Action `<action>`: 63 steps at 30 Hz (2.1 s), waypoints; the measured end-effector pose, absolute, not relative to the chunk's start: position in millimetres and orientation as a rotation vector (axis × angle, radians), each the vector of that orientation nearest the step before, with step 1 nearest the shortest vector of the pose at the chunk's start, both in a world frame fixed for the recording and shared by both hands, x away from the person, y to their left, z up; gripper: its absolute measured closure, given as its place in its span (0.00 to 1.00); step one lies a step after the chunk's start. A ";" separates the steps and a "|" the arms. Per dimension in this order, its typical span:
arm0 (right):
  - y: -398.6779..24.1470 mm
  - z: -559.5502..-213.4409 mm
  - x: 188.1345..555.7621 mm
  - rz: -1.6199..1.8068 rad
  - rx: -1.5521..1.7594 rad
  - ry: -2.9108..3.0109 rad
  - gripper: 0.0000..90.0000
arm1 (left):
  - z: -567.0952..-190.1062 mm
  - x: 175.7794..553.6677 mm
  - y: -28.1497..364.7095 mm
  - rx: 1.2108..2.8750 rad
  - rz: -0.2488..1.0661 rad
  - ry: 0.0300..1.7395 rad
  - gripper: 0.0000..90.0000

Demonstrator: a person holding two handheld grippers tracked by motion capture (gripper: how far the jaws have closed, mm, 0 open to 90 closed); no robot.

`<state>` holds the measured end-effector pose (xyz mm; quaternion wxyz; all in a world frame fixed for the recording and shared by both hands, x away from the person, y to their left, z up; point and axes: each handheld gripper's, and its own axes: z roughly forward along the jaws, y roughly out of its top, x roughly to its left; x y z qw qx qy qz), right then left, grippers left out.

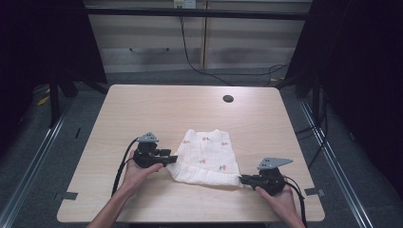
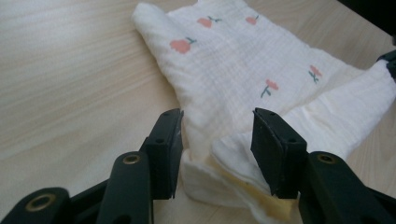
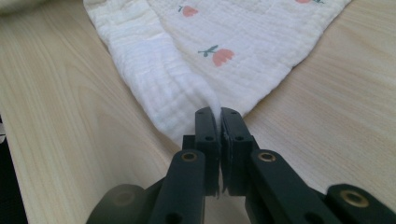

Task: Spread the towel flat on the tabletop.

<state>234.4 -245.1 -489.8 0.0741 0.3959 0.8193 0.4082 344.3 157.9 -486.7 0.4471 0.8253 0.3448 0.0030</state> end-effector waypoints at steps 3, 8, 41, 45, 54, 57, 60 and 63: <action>-245.4 -489.4 234.5 1.228 1.192 2.456 0.97 | -490.9 342.2 165.4 2.058 -0.010 0.861 0.57; -245.2 -489.4 235.5 1.234 1.203 2.453 0.97 | -491.7 334.3 169.0 2.098 -0.025 0.818 0.62; -254.9 -333.8 289.0 1.414 0.958 2.157 0.97 | -351.4 356.6 191.5 1.745 0.262 0.659 0.96; -256.6 -310.8 311.6 1.462 0.961 2.116 0.97 | -339.6 373.2 192.3 1.732 0.293 0.676 0.96; -253.3 -303.6 363.8 1.475 1.026 2.065 0.97 | -323.4 422.0 185.6 1.704 0.361 0.719 0.96; -253.1 -314.9 369.4 1.474 1.053 2.065 0.97 | -333.9 424.2 182.0 1.722 0.371 0.732 0.96; -253.5 -357.3 368.5 1.440 1.112 2.126 0.97 | -365.6 423.2 178.3 1.766 0.329 0.758 0.95; -254.0 -396.2 360.9 1.415 1.172 2.184 0.97 | -401.8 418.1 177.3 1.790 0.273 0.802 0.95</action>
